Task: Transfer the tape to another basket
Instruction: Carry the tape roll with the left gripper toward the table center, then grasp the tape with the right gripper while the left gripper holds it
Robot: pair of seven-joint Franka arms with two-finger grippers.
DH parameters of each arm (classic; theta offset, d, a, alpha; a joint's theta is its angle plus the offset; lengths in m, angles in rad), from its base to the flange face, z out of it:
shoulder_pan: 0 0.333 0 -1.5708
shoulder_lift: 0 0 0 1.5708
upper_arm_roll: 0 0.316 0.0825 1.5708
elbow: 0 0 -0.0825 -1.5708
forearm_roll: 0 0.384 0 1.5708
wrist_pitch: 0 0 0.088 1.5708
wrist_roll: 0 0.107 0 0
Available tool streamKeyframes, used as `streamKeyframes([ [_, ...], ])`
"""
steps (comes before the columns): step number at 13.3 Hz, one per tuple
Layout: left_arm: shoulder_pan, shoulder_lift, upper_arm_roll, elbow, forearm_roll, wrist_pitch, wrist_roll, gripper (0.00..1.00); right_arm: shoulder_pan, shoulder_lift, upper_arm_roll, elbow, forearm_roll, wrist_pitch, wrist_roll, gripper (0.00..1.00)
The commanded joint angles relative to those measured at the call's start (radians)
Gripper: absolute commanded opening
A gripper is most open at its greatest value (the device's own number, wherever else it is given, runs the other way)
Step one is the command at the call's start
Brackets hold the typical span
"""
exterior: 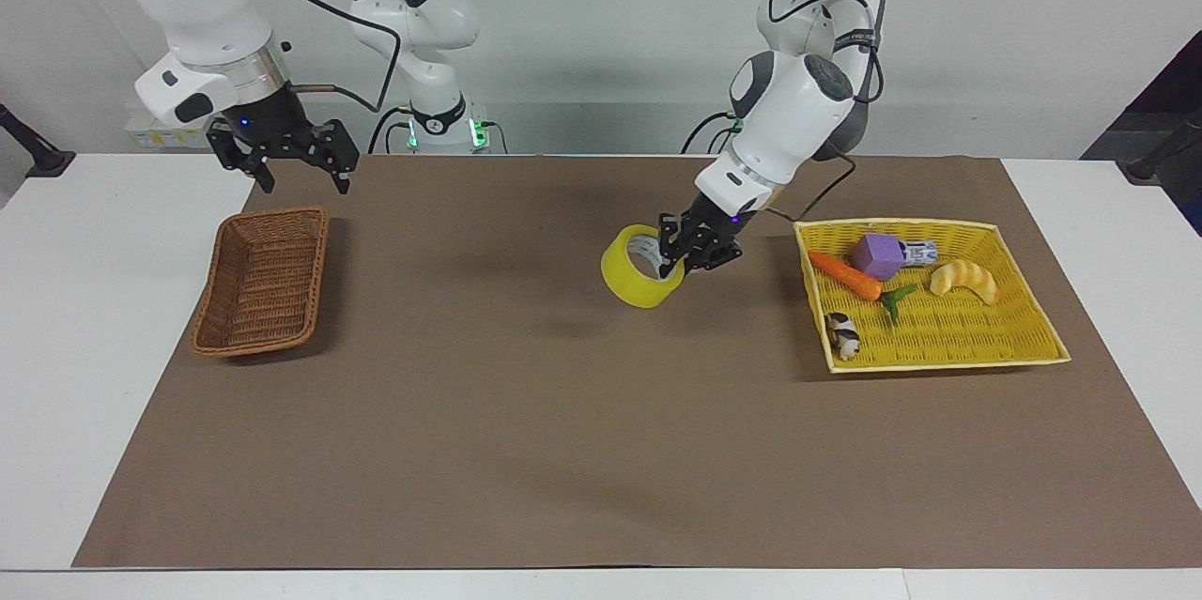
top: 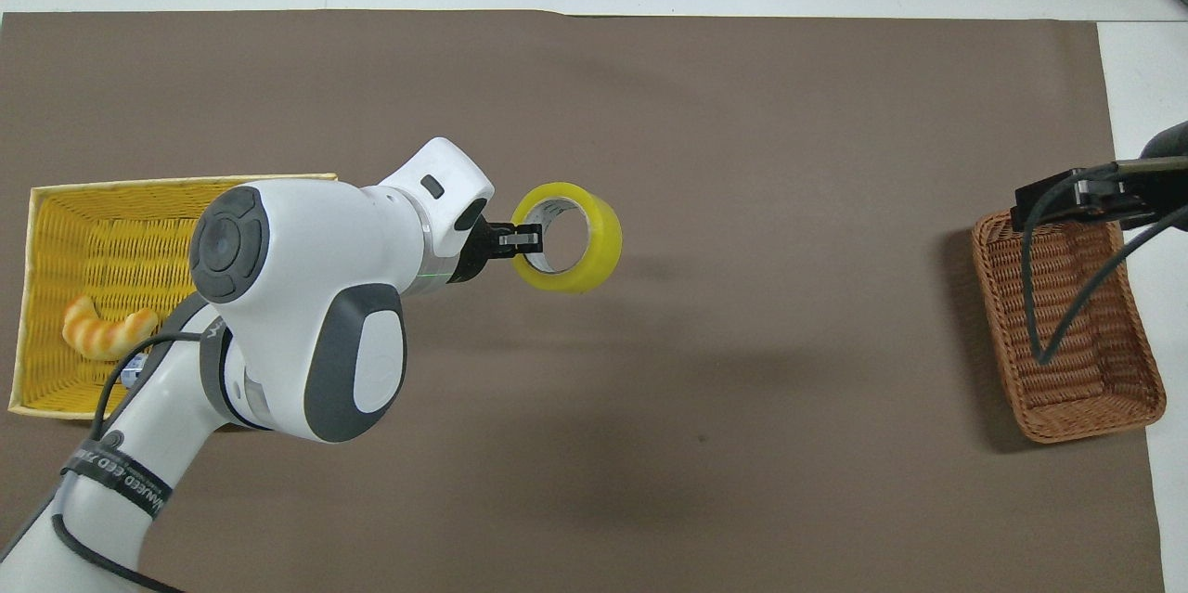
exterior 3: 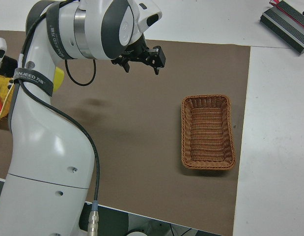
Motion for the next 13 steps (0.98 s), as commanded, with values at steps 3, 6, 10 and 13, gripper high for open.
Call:
streamKeyframes([
  [3, -0.024, -0.014, 0.016, -0.014, -0.022, 0.023, -0.013, 0.00, -0.014, -0.005, 0.005, 0.003, 0.016, -0.008, 0.013, 1.00],
  [6, -0.024, -0.014, 0.016, -0.014, -0.022, 0.021, -0.013, 0.00, -0.014, -0.005, 0.005, 0.003, 0.016, -0.008, 0.014, 1.00],
  [10, -0.033, -0.014, 0.016, -0.014, -0.022, 0.021, -0.027, 0.00, -0.013, -0.005, 0.005, 0.003, 0.016, -0.006, 0.017, 1.00],
  [13, -0.033, -0.014, 0.016, -0.011, -0.022, 0.017, -0.030, 0.00, -0.009, -0.045, 0.010, -0.068, 0.129, 0.018, 0.002, 1.00],
])
